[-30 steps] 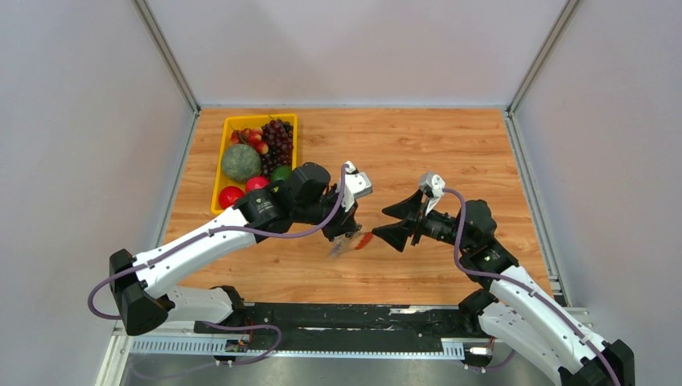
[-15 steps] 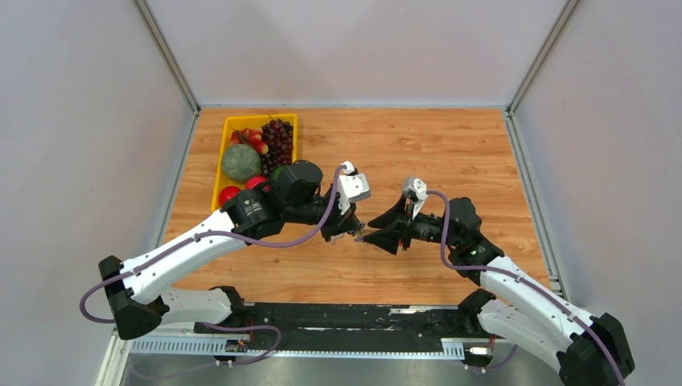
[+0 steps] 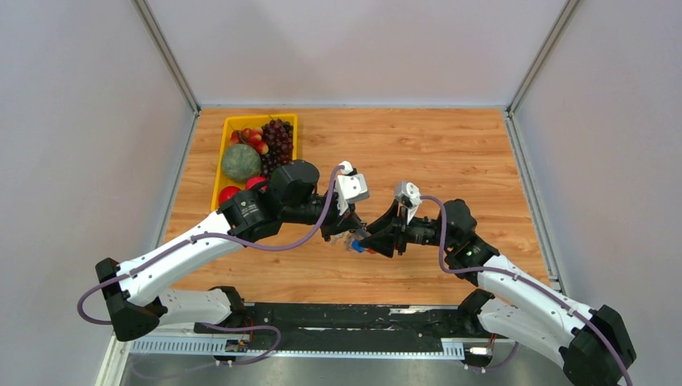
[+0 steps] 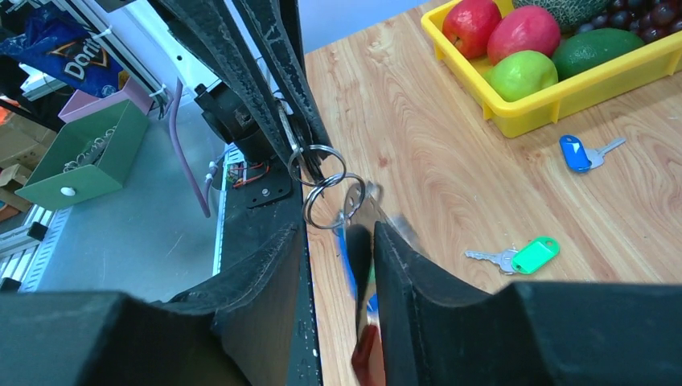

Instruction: Remove the keys from the keyring

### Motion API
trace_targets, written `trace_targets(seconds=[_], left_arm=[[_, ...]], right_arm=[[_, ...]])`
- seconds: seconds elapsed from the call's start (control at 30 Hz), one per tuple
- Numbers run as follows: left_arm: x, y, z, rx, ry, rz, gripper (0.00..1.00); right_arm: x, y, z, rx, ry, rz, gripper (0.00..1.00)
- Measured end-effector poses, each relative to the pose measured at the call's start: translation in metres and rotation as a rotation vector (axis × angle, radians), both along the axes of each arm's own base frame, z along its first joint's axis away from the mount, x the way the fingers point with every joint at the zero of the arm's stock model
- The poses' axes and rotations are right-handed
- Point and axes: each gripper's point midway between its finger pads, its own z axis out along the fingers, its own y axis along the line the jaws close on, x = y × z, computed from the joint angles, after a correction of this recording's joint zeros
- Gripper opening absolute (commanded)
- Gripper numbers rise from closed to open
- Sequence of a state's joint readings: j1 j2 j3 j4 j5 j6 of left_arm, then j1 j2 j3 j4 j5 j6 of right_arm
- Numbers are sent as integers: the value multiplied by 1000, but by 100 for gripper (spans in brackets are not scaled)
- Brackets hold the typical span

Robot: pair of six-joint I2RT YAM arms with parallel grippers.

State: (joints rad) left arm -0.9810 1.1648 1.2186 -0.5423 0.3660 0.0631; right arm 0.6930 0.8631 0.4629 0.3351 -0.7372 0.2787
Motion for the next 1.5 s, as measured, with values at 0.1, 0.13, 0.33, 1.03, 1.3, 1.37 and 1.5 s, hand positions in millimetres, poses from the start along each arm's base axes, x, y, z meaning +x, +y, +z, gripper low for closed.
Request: trace_targets(seconds=[0.1, 0.13, 0.33, 1.03, 1.3, 1.37, 1.5], left_arm=[[0, 0, 0, 1, -3, -1, 0], [0, 0, 0, 0, -4, -2, 0], [0, 0, 0, 0, -7, -3, 0], [-5, 4, 12, -27, -51, -37, 0], [-14, 3, 10, -20, -46, -81, 0], [-18, 6, 8, -2, -33, -91, 0], [-21, 10, 19, 27, -12, -97, 0]], right_arm=[[-1, 0, 2, 6, -8, 4, 41], [-1, 0, 3, 7, -10, 5, 41], [-3, -1, 8, 18, -27, 9, 42], [-3, -15, 40, 46, -206, -52, 49], [3, -24, 56, 69, -315, -120, 51], [6, -24, 56, 62, -327, -129, 53], [13, -23, 51, 41, -335, -149, 60]])
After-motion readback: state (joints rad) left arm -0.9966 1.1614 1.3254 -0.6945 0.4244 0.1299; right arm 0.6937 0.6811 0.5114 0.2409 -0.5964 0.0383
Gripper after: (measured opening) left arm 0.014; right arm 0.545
